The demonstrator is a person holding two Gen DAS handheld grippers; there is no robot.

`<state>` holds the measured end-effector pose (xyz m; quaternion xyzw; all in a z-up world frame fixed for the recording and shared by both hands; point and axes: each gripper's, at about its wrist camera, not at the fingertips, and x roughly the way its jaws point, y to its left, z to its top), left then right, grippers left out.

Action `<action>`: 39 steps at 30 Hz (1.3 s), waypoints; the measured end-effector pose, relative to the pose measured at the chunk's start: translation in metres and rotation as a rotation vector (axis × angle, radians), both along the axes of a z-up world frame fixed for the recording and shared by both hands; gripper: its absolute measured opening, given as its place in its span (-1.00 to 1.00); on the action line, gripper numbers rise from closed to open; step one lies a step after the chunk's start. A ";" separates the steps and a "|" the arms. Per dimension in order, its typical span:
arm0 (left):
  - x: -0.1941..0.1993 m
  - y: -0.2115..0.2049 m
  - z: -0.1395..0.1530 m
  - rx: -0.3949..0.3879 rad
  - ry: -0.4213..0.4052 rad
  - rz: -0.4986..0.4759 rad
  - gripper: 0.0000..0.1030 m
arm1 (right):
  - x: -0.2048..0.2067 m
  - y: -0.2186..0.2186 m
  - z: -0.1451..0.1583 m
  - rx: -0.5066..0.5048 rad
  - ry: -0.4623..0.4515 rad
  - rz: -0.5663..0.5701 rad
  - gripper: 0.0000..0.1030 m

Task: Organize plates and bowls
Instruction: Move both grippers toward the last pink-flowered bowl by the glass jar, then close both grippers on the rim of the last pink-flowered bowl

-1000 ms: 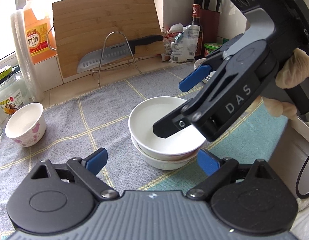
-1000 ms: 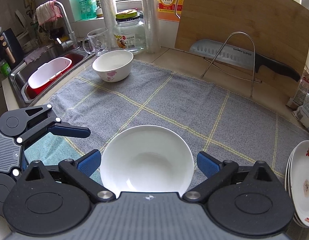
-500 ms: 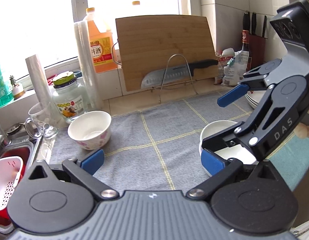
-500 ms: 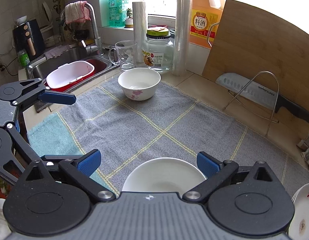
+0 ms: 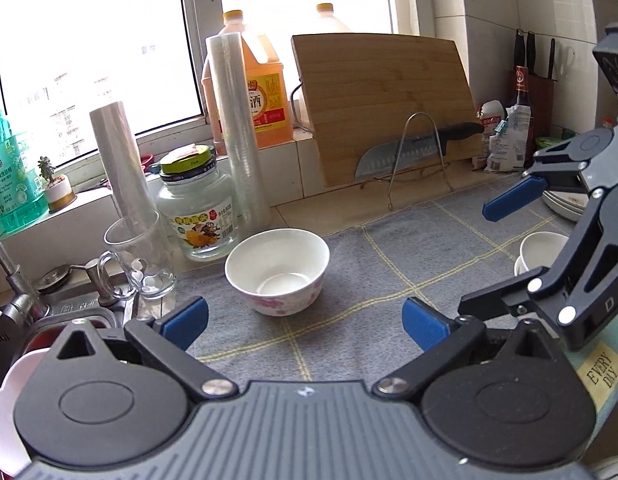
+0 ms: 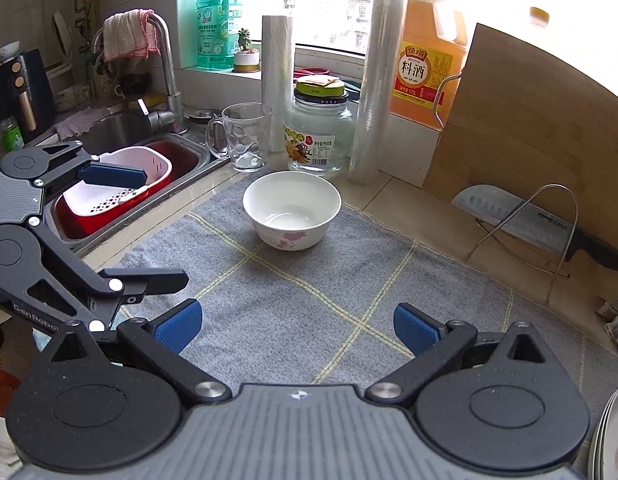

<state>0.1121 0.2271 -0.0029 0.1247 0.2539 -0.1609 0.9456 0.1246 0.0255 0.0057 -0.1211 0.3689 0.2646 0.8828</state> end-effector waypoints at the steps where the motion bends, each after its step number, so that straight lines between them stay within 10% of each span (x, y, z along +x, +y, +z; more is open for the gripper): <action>1: 0.006 0.006 0.000 0.003 0.000 -0.001 0.99 | 0.002 0.008 -0.002 -0.002 0.003 -0.010 1.00; 23: 0.098 0.039 -0.023 -0.004 0.050 -0.128 0.99 | 0.035 0.086 -0.103 -0.040 0.210 -0.237 1.00; 39: 0.167 0.022 -0.032 -0.013 0.188 -0.234 0.99 | 0.027 0.087 -0.108 -0.034 0.121 -0.265 1.00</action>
